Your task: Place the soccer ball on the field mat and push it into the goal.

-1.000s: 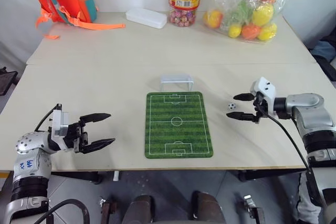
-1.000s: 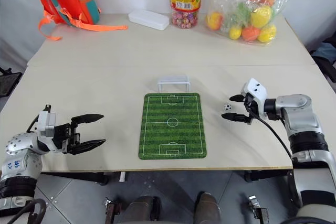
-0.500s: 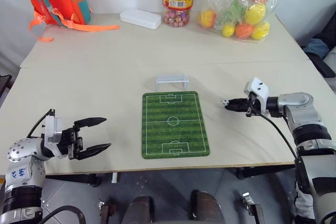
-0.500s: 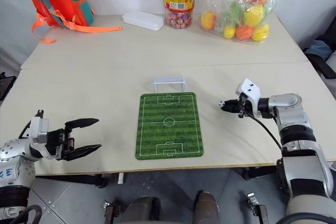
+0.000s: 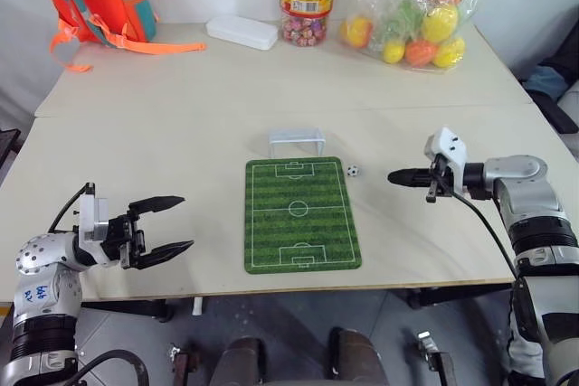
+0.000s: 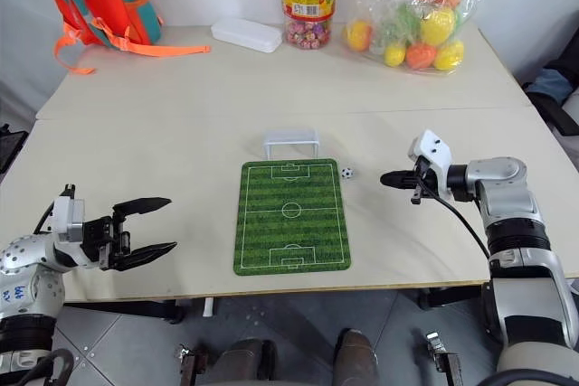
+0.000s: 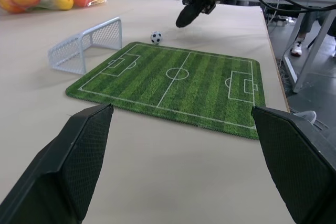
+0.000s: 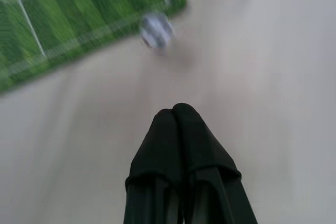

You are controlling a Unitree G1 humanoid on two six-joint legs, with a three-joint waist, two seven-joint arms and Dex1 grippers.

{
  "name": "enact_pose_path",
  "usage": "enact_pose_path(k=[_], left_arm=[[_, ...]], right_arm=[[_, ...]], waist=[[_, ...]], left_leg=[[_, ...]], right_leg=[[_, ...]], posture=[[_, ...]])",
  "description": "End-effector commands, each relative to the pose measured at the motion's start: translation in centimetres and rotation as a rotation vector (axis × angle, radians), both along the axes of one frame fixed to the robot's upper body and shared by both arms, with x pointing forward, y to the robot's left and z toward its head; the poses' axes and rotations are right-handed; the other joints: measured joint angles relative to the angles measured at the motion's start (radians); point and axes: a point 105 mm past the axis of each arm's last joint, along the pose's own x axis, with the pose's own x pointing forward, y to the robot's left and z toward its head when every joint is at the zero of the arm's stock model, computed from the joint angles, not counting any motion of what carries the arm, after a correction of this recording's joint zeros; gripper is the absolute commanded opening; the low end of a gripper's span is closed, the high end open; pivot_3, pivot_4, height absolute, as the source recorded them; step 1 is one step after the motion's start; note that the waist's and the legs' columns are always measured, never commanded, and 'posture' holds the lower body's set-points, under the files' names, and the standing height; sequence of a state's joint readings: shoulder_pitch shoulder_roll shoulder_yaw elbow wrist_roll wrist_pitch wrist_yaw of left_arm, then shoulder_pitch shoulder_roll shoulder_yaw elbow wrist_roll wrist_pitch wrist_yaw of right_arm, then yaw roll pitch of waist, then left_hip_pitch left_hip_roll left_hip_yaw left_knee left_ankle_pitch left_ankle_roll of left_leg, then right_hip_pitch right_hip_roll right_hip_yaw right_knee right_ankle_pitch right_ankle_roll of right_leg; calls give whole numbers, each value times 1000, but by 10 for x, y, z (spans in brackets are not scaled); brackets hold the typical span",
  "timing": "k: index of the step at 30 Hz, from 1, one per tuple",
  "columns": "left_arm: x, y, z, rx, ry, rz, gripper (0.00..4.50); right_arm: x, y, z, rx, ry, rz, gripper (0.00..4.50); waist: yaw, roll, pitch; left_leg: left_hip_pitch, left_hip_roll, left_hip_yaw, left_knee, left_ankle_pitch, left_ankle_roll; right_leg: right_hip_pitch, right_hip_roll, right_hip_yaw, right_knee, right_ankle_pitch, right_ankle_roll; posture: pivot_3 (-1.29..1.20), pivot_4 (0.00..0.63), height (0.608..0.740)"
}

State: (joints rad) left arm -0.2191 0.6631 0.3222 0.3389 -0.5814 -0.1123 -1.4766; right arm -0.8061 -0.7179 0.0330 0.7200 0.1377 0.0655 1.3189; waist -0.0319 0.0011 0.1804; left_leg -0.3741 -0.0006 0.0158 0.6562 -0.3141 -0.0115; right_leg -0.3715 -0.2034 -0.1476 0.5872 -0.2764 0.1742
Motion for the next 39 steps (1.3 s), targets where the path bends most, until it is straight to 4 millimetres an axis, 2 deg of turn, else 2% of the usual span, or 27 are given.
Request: enact_pose_path(k=[1,4,12,20,32,37,39], left_arm=[[2,1,0,1,-11,9,4500],[3,2,1,0,-15,11,4500],[3,2,2,-3,-29,23,4500],[-5,6,3,-5,-38,57,4500],[-8,11,4,-6,-42,96,4500],[-8,10,4,-5,-42,96,4500],[-7,10,5,-4,-44,96,4500]], right_arm=[[4,9,20,22,-73,16,1243],[13,17,28,35,-101,9,2256],[40,28,14,12,-111,-62,2256],[57,28,-1,-33,-131,-199,2256],[59,23,-12,-37,-114,-253,2256],[55,20,-18,-27,-89,-240,765],[54,18,-19,-7,-85,-246,776]], waist=[[1,0,0],[-1,0,0],[-3,0,0],[-14,0,0],[-24,0,0],[-24,0,0],[-24,0,0]], left_leg=[[0,0,0,0,0,0],[0,0,1,0,0,0],[0,0,1,0,0,0],[0,0,2,-1,0,0],[0,0,2,0,0,0],[0,0,2,0,0,0],[0,0,2,0,0,0]], right_leg=[[0,0,0,0,0,0],[-1,0,1,0,0,0],[-2,0,2,1,0,0],[-2,0,2,2,0,0],[-2,0,3,2,0,0],[-2,0,3,2,0,0],[-2,0,3,2,0,0]], posture=[[0,150,740],[0,150,740],[0,150,740],[0,150,740],[0,150,740],[0,150,740],[0,150,740]])
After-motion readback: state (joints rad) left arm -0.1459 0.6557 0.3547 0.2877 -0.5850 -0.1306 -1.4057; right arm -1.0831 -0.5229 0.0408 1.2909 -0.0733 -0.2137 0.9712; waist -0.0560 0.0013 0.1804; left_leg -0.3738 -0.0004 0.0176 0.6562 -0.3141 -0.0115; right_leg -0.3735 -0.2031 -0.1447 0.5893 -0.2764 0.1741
